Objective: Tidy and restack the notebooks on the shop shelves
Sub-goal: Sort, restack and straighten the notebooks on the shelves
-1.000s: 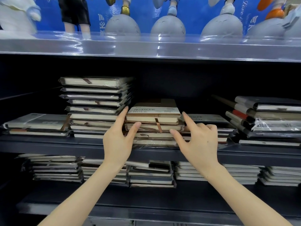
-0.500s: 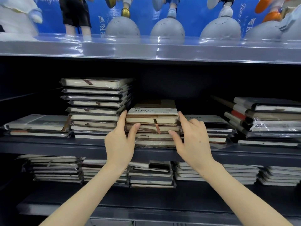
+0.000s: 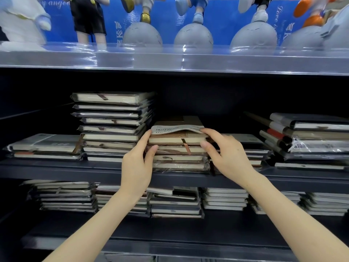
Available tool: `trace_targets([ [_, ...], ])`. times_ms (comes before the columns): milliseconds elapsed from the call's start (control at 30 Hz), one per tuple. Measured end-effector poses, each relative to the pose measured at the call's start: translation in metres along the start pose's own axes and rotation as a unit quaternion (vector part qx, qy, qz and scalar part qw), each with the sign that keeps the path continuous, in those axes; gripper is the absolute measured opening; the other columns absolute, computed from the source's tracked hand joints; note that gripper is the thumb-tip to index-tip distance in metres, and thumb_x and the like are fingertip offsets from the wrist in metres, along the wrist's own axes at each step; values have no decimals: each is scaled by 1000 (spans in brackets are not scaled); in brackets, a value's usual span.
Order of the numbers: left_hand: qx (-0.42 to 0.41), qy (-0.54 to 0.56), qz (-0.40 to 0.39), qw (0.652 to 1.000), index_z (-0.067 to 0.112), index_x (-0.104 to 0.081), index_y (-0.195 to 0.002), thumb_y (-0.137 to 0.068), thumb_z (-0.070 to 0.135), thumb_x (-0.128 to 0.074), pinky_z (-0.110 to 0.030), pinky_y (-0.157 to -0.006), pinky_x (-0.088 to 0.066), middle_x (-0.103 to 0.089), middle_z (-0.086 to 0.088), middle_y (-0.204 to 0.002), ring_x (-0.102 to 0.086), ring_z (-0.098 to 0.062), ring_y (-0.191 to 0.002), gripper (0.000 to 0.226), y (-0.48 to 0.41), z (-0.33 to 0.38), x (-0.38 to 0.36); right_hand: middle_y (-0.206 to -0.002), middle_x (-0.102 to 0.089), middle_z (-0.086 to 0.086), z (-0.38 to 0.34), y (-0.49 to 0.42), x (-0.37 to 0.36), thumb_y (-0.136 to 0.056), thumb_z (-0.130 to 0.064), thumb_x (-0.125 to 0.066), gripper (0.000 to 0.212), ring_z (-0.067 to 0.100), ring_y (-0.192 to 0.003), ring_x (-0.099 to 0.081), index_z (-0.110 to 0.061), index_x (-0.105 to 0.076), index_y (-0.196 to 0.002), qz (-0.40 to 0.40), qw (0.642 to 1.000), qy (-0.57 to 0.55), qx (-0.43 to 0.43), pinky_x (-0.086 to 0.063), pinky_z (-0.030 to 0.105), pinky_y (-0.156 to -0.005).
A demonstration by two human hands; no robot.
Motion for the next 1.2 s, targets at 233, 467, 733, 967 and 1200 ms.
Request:
trace_targets([
  [233,-12,12,3,1000,19,-45,-138,-94,16,-54,-1,-69,-39,-60,13,-82,-56,6,-70,45,1,1,0,-95,-67,9,3,2,2,-98,-30,-48,41,17,-85,-52,-21,-47,-138,-30,999,-16,-12,-26,17,-71],
  [467,15,30,-7,999,21,-45,-139,-95,17,-53,0,-78,-40,-58,21,-92,-56,10,-81,44,-1,-2,0,-85,-69,13,2,2,0,-96,-27,-52,42,24,-81,-57,-13,-50,-136,0,1000,4,0,-26,17,-69],
  [733,107,65,-112,986,36,-19,-148,-73,26,-80,-10,-97,-33,-50,25,-123,-47,8,-113,97,19,-15,-5,-136,-54,5,9,15,-14,-72,-67,-59,101,24,-120,-53,-24,-13,-151,-23,993,109,43,-39,41,-98],
  [967,106,35,-85,990,32,-32,-145,-77,20,-77,-2,-94,-34,-58,20,-121,-52,2,-113,83,10,-24,-9,-144,-47,10,12,11,-30,-69,-55,-74,108,24,-122,-54,-30,-4,-147,-18,990,127,65,-33,39,-105],
  [1200,99,-10,-90,991,24,-26,-147,-79,18,-75,-17,-92,-40,-62,5,-120,-58,-12,-108,83,-2,-29,-17,-134,-56,15,16,1,-39,-65,-48,-81,105,28,-106,-64,-23,-16,-143,2,989,133,71,-41,42,-98],
])
Point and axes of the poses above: each hand's wrist, its own y-axis away from the middle knuckle, its own x-axis out of the back of the hand, z = x × y, the point moved 5 cm from there along -y, towards the middle knuckle
